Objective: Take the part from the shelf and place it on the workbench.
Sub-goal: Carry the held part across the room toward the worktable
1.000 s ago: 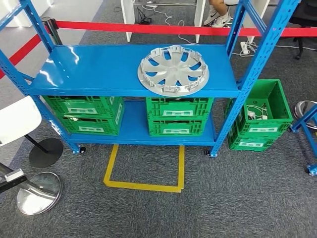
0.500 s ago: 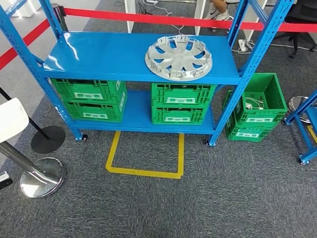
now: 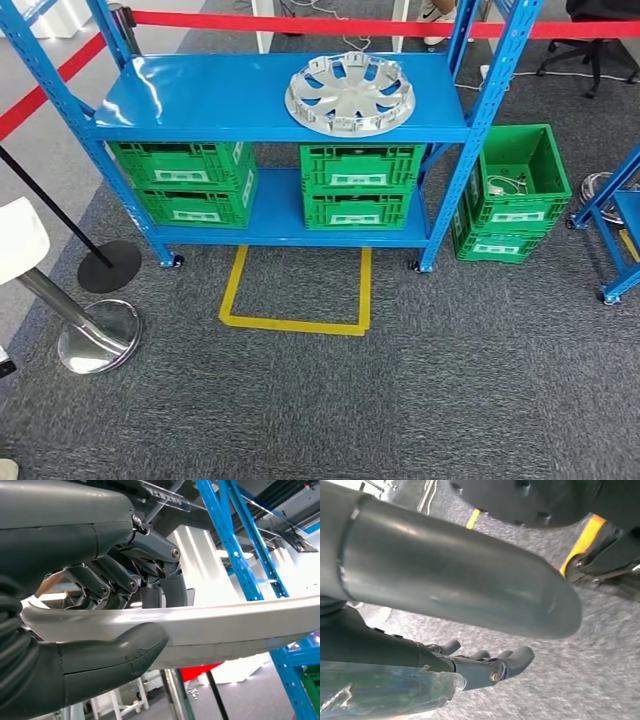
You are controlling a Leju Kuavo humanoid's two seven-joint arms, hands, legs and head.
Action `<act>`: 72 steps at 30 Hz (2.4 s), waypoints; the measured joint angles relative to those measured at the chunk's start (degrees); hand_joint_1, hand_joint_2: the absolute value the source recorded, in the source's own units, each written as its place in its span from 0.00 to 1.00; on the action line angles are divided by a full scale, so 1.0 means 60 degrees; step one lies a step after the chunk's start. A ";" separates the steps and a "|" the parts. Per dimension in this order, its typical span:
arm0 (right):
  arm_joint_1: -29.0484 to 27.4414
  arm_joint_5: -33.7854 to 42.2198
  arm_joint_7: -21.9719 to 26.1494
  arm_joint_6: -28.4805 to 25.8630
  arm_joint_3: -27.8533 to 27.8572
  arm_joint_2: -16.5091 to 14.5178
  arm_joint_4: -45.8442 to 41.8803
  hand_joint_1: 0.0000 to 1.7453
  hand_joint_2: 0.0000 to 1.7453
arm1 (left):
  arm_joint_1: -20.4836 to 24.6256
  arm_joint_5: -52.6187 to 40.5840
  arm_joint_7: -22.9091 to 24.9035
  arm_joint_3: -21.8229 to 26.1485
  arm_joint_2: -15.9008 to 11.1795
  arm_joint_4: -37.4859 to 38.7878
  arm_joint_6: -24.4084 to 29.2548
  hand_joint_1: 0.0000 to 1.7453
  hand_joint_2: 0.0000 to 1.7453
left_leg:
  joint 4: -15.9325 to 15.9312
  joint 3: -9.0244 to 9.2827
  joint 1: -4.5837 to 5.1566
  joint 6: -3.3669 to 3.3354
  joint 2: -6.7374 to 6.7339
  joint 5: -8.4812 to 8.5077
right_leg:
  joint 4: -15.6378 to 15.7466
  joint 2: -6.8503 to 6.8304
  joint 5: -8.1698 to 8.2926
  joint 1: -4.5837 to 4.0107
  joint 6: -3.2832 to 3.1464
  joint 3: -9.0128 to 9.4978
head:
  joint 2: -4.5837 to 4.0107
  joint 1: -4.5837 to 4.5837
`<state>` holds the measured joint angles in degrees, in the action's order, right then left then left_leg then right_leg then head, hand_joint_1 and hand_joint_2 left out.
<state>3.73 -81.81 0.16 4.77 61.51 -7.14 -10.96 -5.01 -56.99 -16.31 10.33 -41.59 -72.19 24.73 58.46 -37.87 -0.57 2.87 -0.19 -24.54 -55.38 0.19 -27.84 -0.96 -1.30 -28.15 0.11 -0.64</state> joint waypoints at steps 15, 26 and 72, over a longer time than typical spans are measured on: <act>-0.0045 -0.0313 -0.0007 -0.0226 -0.0210 0.0043 -0.0014 0.00 0.00 | -0.0183 0.0061 -0.0182 0.0320 0.0091 -0.0029 -0.0258 1.00 1.00 | -0.0490 0.1714 -0.0144 -0.0319 0.0100 -0.0644 | -0.1065 -0.0040 0.0467 -0.0007 0.0397 -0.1662 | 0.0000 0.0004; -0.0046 -0.0432 -0.0020 -0.0332 -0.0434 0.0083 -0.0010 0.00 0.00 | -0.0188 0.0029 -0.0172 0.0515 0.0156 -0.0029 -0.0338 1.00 1.00 | -0.0442 0.1180 -0.0134 -0.0220 0.0954 -0.0234 | -0.0652 0.0903 0.0305 0.0042 0.0139 -0.0669 | 0.0000 0.0045; -0.0064 -0.0483 0.0002 -0.0330 -0.0801 0.0066 -0.0003 0.00 0.00 | -0.0082 0.1212 -0.0656 0.0971 -0.0251 -0.0090 -0.1580 1.00 1.00 | -0.0034 0.0707 -0.0027 0.0135 -0.0514 0.0100 | -0.0419 -0.0948 -0.0022 0.0011 0.0109 -0.0345 | 0.0000 0.0218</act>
<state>3.35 -84.71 0.17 2.79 56.70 -6.74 -10.97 -5.50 -49.71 -20.24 16.15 -43.10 -72.73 15.25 58.25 -33.63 -0.73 3.68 -3.27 -23.94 -57.89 -5.50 -27.97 -0.90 -0.64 -30.22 0.11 0.67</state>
